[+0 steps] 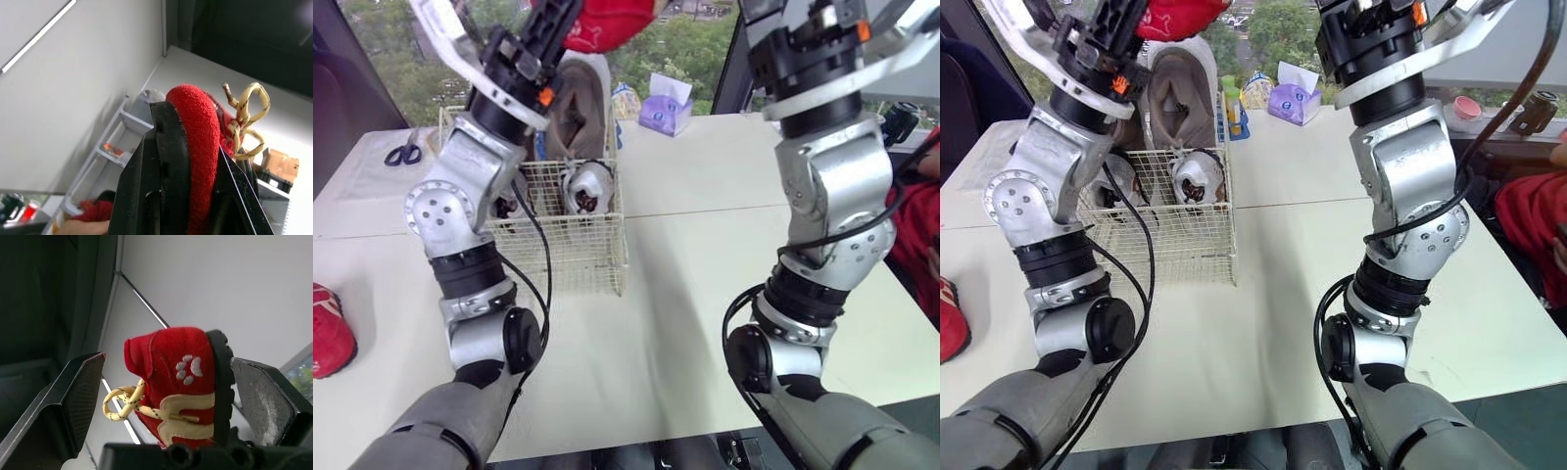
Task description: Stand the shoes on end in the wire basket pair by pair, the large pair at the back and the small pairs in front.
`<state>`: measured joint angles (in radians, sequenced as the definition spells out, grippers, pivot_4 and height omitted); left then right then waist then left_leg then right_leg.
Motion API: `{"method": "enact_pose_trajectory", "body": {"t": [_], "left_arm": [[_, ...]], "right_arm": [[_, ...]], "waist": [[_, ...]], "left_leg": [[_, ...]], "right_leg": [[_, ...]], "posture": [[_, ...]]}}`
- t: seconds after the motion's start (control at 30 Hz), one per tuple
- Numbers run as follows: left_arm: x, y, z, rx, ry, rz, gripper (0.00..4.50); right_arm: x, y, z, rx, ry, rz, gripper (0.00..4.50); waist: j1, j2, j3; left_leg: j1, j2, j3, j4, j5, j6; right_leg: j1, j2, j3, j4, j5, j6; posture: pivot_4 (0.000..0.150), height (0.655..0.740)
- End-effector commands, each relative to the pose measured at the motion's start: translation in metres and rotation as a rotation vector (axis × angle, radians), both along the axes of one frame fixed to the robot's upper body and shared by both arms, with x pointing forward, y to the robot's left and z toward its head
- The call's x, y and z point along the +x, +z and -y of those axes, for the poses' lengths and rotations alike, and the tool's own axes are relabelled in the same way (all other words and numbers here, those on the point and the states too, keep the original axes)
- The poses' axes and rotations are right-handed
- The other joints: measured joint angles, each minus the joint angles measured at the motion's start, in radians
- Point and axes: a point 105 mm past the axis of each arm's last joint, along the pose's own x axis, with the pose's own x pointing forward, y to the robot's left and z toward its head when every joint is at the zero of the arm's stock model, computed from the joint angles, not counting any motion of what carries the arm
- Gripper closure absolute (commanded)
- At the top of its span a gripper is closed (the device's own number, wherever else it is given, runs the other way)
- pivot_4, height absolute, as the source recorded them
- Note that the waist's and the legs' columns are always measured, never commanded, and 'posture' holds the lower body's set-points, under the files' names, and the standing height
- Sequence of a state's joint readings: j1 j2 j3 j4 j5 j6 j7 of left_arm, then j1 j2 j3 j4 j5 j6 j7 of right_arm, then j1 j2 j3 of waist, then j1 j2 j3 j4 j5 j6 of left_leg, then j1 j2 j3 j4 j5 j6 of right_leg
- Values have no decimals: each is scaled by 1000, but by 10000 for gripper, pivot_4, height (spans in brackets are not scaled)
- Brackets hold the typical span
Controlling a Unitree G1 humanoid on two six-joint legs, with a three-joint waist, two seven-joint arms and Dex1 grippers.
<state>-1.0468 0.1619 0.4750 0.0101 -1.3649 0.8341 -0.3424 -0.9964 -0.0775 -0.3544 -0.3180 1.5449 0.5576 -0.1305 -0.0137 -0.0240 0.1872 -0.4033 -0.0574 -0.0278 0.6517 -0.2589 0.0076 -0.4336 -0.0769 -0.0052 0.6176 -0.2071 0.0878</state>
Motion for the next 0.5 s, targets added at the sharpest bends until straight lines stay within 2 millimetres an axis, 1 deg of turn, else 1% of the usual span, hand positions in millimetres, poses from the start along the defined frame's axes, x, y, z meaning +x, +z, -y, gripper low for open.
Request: {"method": "enact_pose_trajectory", "body": {"t": [0.03,0.13,0.3,0.5], "left_arm": [[-15,5,13,24,-59,58,42954],[-17,2,18,41,-74,61,42954],[-19,7,14,8,-88,66,42954],[-16,-5,19,56,-84,39,42954]], "right_arm": [[-5,2,-2,-27,-38,40,637],[-3,2,-3,-37,-63,43,637],[3,-2,0,-67,-142,53,637],[-2,3,-1,-41,-122,81,637]], "waist": [[0,0,0],[1,0,0],[1,0,0],[1,0,0]], "left_leg": [[0,0,0,0,0,0],[0,0,0,0,0,0],[0,0,0,1,0,0],[0,0,0,1,0,0]], "right_leg": [[0,0,0,0,0,0],[0,0,0,0,0,0],[1,1,0,0,0,0],[1,1,0,0,0,0]], "posture": [[1500,7400],[1500,7400],[1500,7400],[1500,7400]]}}
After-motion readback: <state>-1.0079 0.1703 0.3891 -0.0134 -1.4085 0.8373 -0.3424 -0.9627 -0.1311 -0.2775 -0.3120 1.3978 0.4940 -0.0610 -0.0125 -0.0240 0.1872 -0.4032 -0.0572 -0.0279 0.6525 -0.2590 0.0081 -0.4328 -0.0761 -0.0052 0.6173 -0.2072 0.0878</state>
